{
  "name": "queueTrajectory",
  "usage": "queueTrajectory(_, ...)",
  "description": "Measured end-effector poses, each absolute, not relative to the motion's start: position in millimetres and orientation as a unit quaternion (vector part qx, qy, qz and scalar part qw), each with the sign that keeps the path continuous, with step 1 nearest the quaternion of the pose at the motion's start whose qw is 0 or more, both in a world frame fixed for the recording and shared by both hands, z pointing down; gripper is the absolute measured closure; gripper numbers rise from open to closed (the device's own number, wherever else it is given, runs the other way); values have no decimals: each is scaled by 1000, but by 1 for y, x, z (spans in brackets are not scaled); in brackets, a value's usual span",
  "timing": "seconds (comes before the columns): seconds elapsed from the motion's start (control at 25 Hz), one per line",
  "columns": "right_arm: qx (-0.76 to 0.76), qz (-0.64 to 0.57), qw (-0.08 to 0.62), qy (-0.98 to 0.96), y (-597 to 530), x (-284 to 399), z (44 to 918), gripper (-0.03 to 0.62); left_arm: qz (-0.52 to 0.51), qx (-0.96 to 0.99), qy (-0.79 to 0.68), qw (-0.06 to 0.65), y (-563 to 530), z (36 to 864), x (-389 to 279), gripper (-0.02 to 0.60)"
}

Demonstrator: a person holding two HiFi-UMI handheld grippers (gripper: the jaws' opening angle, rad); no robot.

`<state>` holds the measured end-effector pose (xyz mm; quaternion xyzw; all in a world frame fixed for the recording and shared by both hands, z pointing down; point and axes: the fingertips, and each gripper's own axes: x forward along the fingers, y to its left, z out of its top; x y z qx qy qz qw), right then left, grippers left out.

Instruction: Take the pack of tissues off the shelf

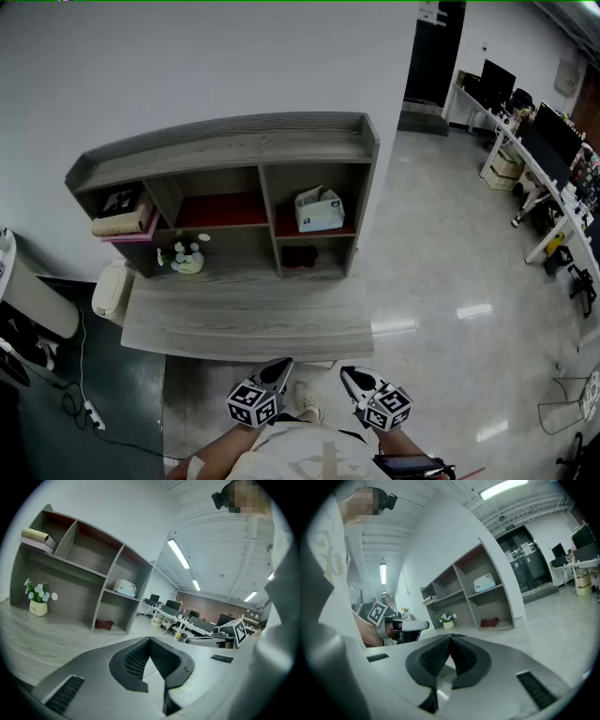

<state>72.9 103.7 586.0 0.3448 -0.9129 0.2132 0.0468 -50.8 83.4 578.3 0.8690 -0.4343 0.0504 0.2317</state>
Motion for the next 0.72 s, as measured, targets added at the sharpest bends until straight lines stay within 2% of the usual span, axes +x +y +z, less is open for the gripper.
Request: queueTrajectory(0.72, 350, 212, 46, -911, 145, 75, 579, 589, 58, 868, -431, 239, 142, 584, -44, 569)
